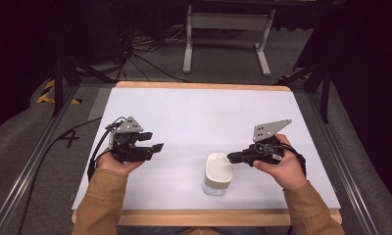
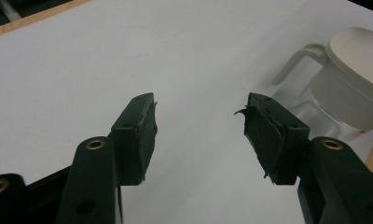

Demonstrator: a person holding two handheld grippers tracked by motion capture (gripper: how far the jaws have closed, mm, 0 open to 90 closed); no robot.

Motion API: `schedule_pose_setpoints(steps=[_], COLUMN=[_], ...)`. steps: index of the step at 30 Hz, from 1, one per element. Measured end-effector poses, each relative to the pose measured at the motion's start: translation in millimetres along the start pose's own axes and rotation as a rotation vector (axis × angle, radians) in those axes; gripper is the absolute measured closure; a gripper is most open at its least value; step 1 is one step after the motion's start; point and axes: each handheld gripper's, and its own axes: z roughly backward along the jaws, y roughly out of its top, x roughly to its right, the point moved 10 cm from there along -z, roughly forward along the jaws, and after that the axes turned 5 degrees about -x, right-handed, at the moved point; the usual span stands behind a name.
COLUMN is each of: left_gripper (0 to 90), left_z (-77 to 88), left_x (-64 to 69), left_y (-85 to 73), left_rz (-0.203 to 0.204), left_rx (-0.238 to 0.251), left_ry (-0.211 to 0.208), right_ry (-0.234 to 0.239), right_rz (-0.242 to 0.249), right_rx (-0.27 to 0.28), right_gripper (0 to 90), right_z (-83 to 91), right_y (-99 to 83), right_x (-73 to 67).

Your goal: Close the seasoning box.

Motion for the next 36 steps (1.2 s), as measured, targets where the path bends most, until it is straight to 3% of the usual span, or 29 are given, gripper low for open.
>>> schedule_pose_setpoints(steps=[5, 8, 9, 12, 13, 18, 27, 36], left_gripper=[43.6, 43.7, 43.7, 43.7, 43.7, 43.7, 43.7, 43.6], left_z=[1.4, 2.2, 2.3, 2.7, 3.1, 3.6, 2.6, 0.1], left_x=[-0.9, -1.8, -2.1, -2.4, -3.4, -4.1, -5.0, -13.5], left_y=[-0.2, -0.8, -0.5, -1.0, -1.2, -1.3, -1.3, -6.7], left_rz=[0.005, 0.0, 0.001, 0.007, -0.004, 0.018, 0.015, 0.018], left_rx=[0.003, -0.001, 0.003, 0.003, 0.001, 0.014, 0.011, -0.012], left_ry=[0.005, 0.006, 0.007, 0.011, 0.014, 0.013, 0.015, 0.041], right_ry=[-0.043, -0.106, -0.156, -0.183, -0.212, -0.279, -0.424, -0.507], right_rz=[-0.022, -0.058, -0.096, -0.12, -0.15, -0.195, -0.247, -0.301], right_rx=[0.053, 0.117, 0.148, 0.146, 0.16, 0.182, 0.152, 0.12], right_gripper=[84.3, 75.4, 70.5, 66.9, 64.6, 60.9, 57.0, 54.9], right_z=[6.7, 16.1, 22.4, 25.5, 29.6, 40.4, 61.0, 78.5], right_y=[4.3, 7.9, 7.3, 3.7, 0.7, -6.2, -31.5, -60.5], right_x=[7.1, 17.8, 27.7, 34.1, 41.1, 58.0, 90.9, 118.5])
